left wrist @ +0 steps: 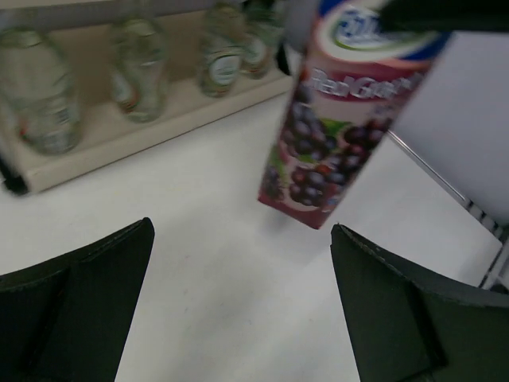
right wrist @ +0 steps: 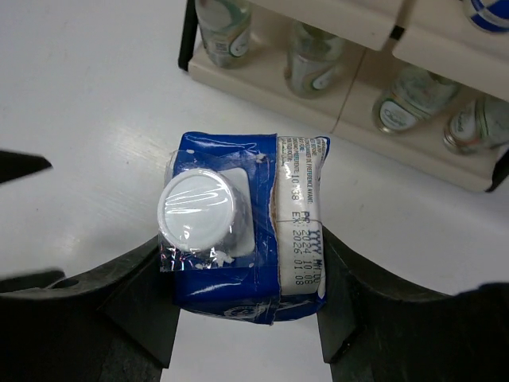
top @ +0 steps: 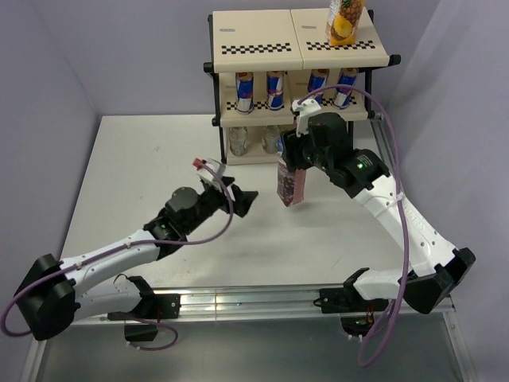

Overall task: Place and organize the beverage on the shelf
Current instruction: Pick up the drink from the center of the board, then adjust the drink.

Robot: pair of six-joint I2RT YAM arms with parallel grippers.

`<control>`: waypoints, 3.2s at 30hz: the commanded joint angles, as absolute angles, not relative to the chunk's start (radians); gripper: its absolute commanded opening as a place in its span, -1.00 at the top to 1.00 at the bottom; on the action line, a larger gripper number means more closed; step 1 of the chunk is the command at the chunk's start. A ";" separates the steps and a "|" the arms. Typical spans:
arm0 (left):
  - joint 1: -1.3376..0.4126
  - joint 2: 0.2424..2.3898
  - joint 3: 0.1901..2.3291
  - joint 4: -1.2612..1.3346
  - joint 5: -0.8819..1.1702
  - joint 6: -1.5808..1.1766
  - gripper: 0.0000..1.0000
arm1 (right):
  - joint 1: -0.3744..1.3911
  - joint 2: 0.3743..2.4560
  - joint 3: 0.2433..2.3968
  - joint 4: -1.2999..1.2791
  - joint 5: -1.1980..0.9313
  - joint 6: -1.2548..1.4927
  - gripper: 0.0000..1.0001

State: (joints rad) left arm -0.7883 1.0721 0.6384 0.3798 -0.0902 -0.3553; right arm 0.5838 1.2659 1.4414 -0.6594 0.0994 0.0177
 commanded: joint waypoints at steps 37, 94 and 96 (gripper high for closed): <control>-1.049 1.618 0.983 0.703 -0.041 -0.072 -0.87 | 0.684 1.086 1.672 -0.614 0.146 0.026 0.95; -0.818 1.808 2.396 0.209 -0.401 0.115 0.99 | 0.520 0.821 1.019 -0.440 0.341 0.248 -1.00; -0.772 1.831 2.427 0.245 -0.387 0.094 0.99 | 0.520 0.815 0.997 -0.442 0.330 0.252 -1.00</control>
